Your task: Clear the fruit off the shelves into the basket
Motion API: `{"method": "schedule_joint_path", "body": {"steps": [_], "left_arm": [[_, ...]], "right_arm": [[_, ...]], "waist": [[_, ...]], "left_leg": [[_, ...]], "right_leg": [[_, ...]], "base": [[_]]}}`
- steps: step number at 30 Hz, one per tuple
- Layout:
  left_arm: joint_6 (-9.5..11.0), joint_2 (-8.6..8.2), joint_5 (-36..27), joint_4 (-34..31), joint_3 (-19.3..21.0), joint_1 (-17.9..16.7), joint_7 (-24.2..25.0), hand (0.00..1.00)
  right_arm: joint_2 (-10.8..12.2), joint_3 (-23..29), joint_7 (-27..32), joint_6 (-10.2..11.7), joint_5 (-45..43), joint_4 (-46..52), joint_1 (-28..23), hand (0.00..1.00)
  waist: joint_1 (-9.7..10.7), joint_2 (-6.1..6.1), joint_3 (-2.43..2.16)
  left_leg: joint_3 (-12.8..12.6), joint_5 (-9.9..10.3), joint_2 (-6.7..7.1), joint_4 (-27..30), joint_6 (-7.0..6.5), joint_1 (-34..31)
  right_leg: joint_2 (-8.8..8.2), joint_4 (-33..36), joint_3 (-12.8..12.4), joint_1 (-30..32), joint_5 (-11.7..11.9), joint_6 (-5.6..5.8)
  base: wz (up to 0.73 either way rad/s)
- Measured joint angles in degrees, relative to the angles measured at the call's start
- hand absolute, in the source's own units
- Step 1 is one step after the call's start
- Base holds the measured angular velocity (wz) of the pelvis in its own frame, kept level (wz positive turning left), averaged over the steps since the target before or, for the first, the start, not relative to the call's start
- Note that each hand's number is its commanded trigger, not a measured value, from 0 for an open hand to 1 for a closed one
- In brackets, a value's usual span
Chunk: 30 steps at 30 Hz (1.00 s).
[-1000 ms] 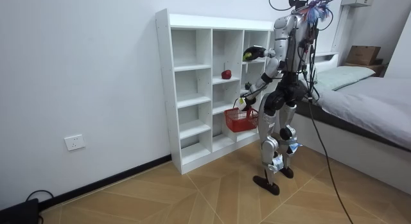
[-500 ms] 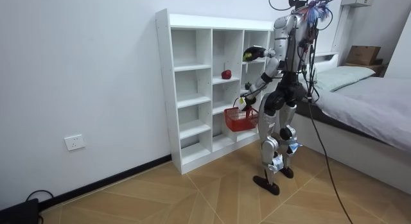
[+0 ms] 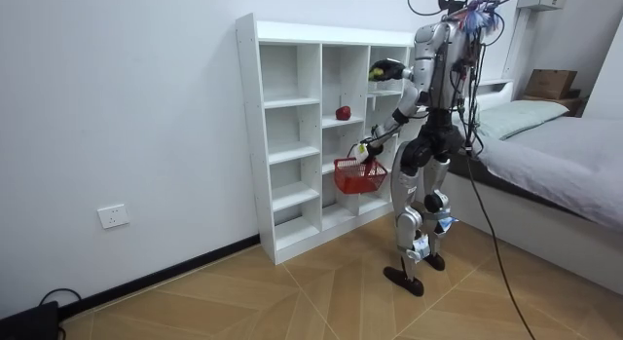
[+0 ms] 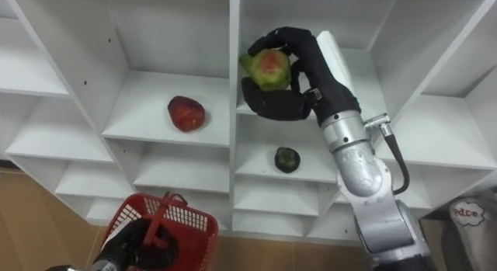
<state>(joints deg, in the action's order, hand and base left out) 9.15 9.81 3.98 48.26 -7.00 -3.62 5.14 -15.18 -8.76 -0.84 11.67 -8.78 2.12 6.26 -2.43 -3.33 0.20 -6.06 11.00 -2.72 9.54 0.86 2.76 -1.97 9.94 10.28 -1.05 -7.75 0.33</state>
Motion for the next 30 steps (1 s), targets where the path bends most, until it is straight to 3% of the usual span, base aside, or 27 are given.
{"method": "schedule_joint_path", "body": {"steps": [4,12,16,22,30], "left_arm": [[0.0,-0.14,0.02,-0.02,-0.07,0.35,-0.84,1.0],[0.13,-0.08,-0.04,-2.76,-0.95,0.62,-3.01,1.0],[0.88,-0.11,-0.15,-3.21,-1.26,1.22,-3.48,1.0],[1.44,-0.16,-2.23,-3.32,-2.34,2.15,-3.33,1.0],[2.59,-0.34,-3.42,-3.32,-2.33,4.66,-3.28,1.0]], "right_arm": [[0.08,0.04,-3.18,-0.16,0.52,1.62,-0.94,1.0],[0.75,0.9,-7.72,-0.44,2.25,1.99,-4.2,1.0],[0.75,-2.19,-10.99,-0.44,2.25,1.98,-7.09,1.0],[0.69,-5.89,-14.45,-0.44,2.25,1.98,-7.34,1.0],[0.71,-8.08,-18.28,-0.31,2.07,-0.33,-7.41,1.0]], "waist": [[1.05,0.21,0.11],[1.12,0.49,-0.09],[1.07,0.7,0.02],[0.47,1.46,0.17],[0.32,1.54,0.31]], "left_leg": [[-0.28,0.0,-0.08,0.0,0.03,-0.1],[-0.38,-0.03,-0.07,0.06,0.04,-0.67],[-0.37,-0.03,-0.1,0.06,0.04,-0.79],[-0.3,-0.04,-0.09,0.12,0.02,-1.23],[-0.13,-0.1,-0.05,1.07,-0.04,-2.36]], "right_leg": [[0.12,-0.06,-0.06,0.13,0.04,-0.07],[0.15,0.14,-0.83,1.26,0.09,-0.08],[0.18,0.13,-0.82,1.34,0.13,-0.11],[0.11,0.28,-0.47,1.54,0.49,-0.14],[0.02,0.73,-0.54,2.49,0.58,-0.25]], "base": [[-0.02],[-0.01],[0.0],[0.0],[0.0]]}}
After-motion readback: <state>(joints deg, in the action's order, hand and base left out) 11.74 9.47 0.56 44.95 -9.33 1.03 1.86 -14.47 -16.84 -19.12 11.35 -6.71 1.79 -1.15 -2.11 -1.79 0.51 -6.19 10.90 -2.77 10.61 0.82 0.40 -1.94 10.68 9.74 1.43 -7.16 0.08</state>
